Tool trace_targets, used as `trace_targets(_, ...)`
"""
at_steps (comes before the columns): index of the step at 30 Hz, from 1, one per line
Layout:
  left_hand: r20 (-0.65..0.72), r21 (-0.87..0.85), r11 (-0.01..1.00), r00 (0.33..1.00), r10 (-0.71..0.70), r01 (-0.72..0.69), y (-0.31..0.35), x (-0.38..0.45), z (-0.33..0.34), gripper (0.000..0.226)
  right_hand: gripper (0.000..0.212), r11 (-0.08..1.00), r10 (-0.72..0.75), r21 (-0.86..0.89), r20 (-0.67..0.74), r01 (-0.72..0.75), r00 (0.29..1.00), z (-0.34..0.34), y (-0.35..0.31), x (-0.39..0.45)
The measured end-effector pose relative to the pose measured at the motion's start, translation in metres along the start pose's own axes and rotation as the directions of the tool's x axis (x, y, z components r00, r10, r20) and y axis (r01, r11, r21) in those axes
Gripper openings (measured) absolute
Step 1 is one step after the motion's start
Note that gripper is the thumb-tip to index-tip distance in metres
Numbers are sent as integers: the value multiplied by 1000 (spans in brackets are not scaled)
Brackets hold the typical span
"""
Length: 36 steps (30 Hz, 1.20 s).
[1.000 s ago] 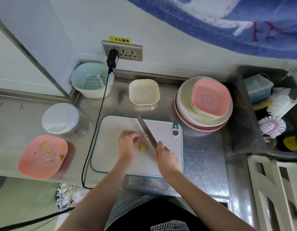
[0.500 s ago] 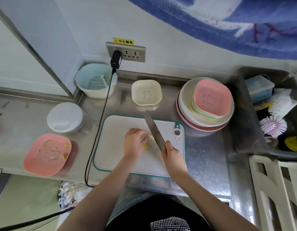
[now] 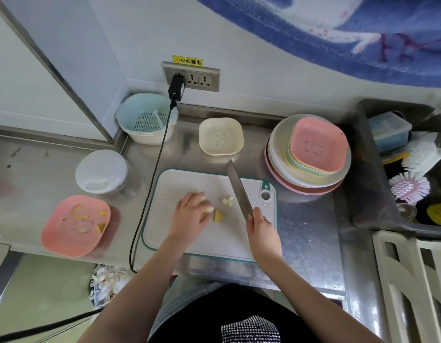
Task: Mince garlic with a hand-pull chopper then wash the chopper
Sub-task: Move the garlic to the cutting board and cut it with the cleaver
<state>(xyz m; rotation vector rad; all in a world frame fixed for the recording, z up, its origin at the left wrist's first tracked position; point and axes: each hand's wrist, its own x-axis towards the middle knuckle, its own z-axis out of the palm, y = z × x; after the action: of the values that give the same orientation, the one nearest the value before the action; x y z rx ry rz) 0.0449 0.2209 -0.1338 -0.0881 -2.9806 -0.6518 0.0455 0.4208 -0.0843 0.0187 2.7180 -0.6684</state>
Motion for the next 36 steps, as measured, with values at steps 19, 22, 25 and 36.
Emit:
trace_targets(19, 191, -387, 797, 886, -422, 463, 18, 46, 10, 8, 14, 1000, -24, 11, 2, 24, 1000, 6, -25, 6)
trace_targets(22, 197, -392, 786, 879, -435, 477, 20, 46, 10, 8, 13, 999, -40, 1, 3, 40, 999, 7, -30, 11)
trace_targets(25, 183, -397, 783, 877, -444, 479, 23, 47, 7, 7, 11, 998, -57, -17, 23, 57, 998, 8, -36, 14)
trace_targets(36, 147, -341, 817, 884, -443, 466, 27, 44, 1, 8, 27, 989, 34, -149, 153, -11, 988, 22, -47, 21)
